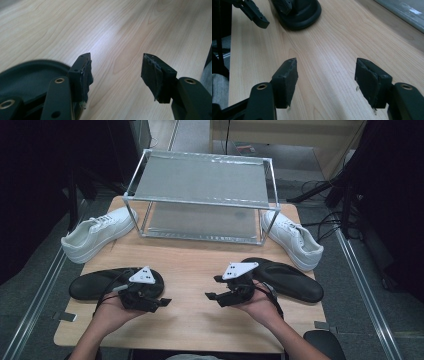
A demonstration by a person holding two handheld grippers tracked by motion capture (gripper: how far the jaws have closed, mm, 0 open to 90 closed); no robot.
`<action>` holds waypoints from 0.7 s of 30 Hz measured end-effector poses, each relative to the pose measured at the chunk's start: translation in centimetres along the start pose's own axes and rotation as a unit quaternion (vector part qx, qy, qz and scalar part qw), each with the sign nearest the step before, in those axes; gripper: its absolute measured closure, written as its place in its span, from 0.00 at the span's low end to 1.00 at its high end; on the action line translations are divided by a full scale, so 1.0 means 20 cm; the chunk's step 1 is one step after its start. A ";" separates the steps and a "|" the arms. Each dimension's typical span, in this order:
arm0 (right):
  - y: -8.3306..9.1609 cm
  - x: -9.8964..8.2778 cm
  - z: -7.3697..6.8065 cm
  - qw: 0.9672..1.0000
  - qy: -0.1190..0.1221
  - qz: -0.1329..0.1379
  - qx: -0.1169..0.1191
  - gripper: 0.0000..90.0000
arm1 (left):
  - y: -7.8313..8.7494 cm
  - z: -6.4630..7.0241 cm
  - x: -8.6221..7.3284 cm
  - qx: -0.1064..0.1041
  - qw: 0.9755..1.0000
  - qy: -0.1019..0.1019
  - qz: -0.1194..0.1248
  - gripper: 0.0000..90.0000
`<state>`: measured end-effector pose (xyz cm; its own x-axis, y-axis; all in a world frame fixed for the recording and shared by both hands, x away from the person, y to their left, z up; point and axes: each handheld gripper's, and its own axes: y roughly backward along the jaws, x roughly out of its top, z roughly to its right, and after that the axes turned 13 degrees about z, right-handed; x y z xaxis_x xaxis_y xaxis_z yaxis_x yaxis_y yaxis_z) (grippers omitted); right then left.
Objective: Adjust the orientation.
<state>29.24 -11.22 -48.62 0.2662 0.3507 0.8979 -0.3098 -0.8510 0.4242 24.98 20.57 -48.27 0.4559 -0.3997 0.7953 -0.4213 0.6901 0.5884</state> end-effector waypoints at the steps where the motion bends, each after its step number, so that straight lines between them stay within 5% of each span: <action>1: -0.01 0.00 0.01 1.000 -0.002 0.002 0.002 0.42 | 0.02 -0.01 0.00 0.008 1.000 -0.001 -0.001 0.47; 21: -0.05 0.02 0.02 1.000 0.000 -0.001 0.012 0.42 | 0.20 -0.09 -0.07 0.030 0.999 0.038 0.013 0.47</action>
<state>30.06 -10.44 -48.83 0.2674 0.3514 0.8972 -0.2877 -0.8595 0.4224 24.16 25.02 -47.30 0.5007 -0.3343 0.7985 -0.4785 0.6618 0.5771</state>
